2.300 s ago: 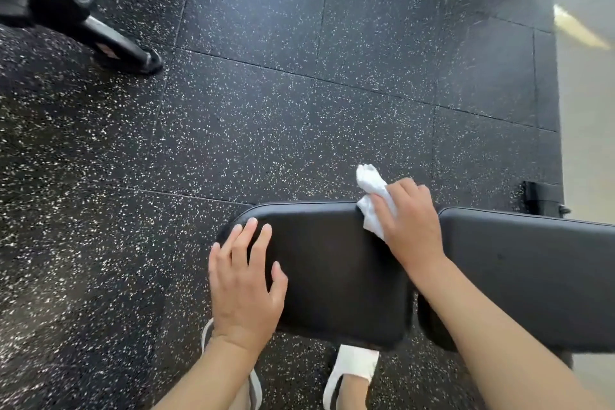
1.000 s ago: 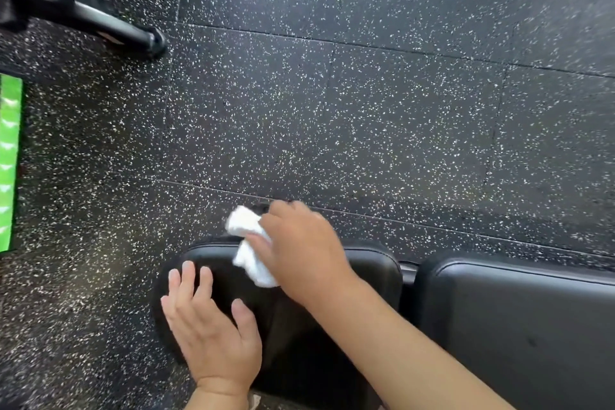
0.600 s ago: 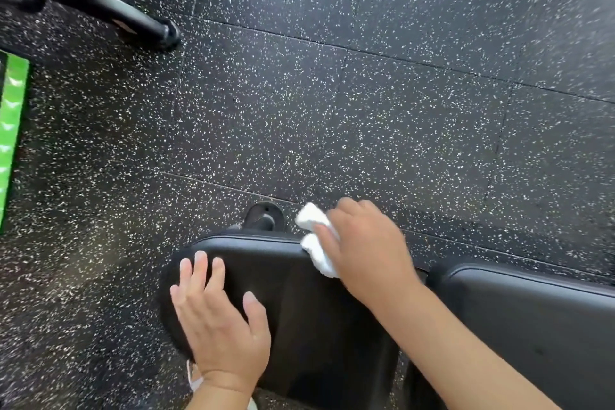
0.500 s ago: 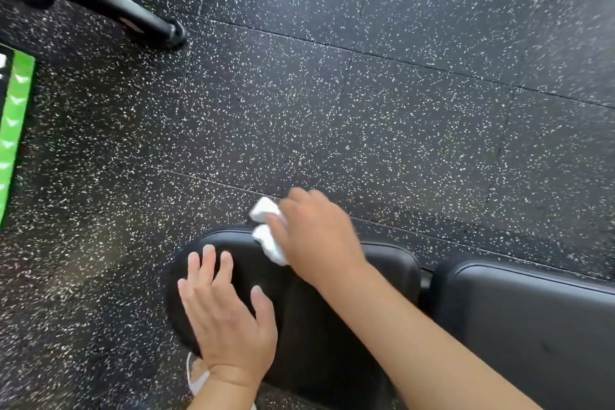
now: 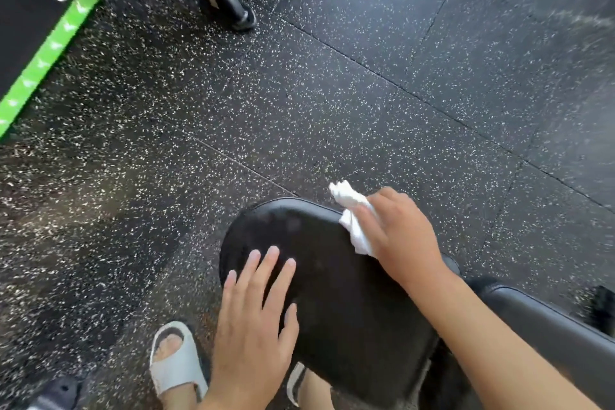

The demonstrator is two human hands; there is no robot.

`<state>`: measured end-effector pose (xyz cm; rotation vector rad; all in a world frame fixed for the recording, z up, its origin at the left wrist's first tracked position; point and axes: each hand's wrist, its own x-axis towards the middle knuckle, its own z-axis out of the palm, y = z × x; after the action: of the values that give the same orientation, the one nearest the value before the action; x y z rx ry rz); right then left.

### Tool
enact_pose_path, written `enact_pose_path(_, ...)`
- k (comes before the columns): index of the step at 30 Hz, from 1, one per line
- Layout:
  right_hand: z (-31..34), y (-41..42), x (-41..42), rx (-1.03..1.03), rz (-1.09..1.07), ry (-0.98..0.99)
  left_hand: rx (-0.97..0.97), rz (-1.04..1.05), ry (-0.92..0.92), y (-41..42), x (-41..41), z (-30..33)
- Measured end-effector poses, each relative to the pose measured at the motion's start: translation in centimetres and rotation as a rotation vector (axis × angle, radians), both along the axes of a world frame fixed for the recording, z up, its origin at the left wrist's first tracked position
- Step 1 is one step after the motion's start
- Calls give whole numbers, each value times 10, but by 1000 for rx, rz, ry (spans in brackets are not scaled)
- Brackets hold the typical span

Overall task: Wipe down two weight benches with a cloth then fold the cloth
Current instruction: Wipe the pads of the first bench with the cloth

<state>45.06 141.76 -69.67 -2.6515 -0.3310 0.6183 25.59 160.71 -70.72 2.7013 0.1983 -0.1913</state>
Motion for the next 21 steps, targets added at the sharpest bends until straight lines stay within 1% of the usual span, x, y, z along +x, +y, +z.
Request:
enact_pose_path(3, 1, 41, 2, -23, 13, -26, -32, 4, -36, 5, -13, -4)
enact_pose_path(5, -1, 81, 7, -32, 76, -69, -51, 24, -40, 6, -19, -5)
enact_pose_path(7, -4, 124, 9, -47, 193, -121, -50, 37, -42, 5, -30, -7)
enact_pose_path(8, -5, 146, 5, -58, 292, -163, -48, 39, -50, 5, -35, -8)
enact_pose_path(11, 2, 194, -29, -76, 684, -269, -25, 23, -82, 2, -49, -9)
enact_pose_path(13, 5, 199, -55, -48, 936, -247, 4, 5, -81, 2, -53, -8)
enact_pose_path(14, 5, 194, -57, -31, 1003, -246, 6, 5, -67, 3, -53, -6)
enact_pose_path(16, 5, 176, -41, 27, 986, -273, -14, 17, -53, 4, -51, -4)
enact_pose_path(17, 6, 169, -30, 45, 912, -291, -28, 21, -55, 5, -51, -2)
enact_pose_path(18, 6, 164, -18, 37, 789, -299, -37, 19, -54, 5, -52, 0)
enact_pose_path(20, 6, 163, 1, 8, 474, -190, -45, 6, -40, 5, -54, 1)
enact_pose_path(21, 5, 165, 3, -11, 366, -148, -52, 1, -36, 6, -54, 2)
